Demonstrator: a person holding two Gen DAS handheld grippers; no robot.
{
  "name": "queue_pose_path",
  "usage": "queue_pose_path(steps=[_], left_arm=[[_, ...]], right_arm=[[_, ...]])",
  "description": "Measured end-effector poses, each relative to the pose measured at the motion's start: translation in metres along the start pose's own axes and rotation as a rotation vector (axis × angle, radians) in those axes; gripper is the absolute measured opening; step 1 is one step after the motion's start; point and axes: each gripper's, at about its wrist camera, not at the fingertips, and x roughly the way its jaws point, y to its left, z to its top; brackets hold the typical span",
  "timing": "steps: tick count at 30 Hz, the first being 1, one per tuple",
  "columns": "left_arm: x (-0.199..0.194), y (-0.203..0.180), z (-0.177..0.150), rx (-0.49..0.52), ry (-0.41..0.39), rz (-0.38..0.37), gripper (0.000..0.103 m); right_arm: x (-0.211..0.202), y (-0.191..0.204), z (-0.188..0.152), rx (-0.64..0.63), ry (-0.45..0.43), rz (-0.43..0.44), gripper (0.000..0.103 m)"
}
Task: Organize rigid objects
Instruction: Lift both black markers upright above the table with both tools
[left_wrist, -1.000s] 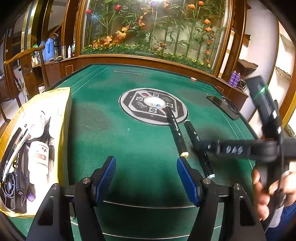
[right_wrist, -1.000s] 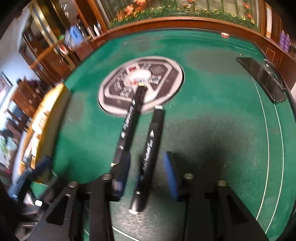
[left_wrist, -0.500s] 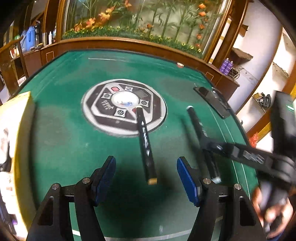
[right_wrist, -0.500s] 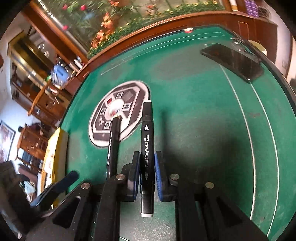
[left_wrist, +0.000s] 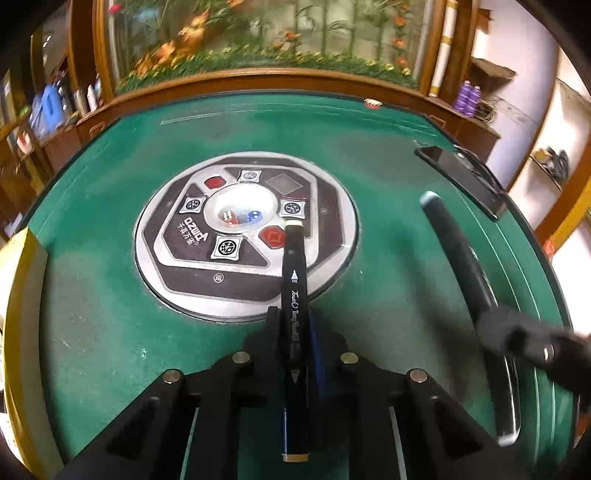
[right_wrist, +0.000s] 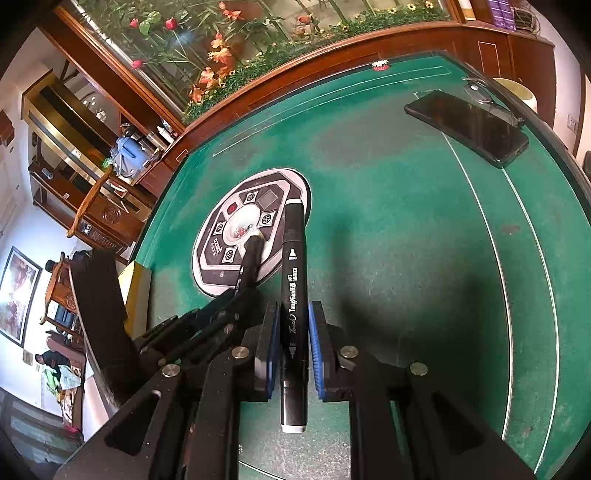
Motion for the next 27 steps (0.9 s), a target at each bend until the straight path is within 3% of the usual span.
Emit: queue_pose_path(steps=[4, 11, 16, 27], left_arm=[[-0.024, 0.012, -0.023, -0.021, -0.065, -0.008, 0.014], [-0.075, 0.018, -0.047, -0.044, -0.318, 0.094, 0.015], [-0.082, 0.028, -0.049, -0.087, -0.365, 0.133, 0.015], [-0.088, 0.023, -0.051, -0.043, -0.42, 0.193, 0.015]], right_arm=[[0.004, 0.006, -0.002, -0.023, 0.01, -0.004, 0.014], [0.01, 0.039, -0.018, -0.176, -0.016, -0.001, 0.014], [0.008, 0.057, -0.028, -0.271, -0.063, -0.017, 0.014], [0.014, 0.058, -0.028, -0.278, -0.064, -0.037, 0.014]])
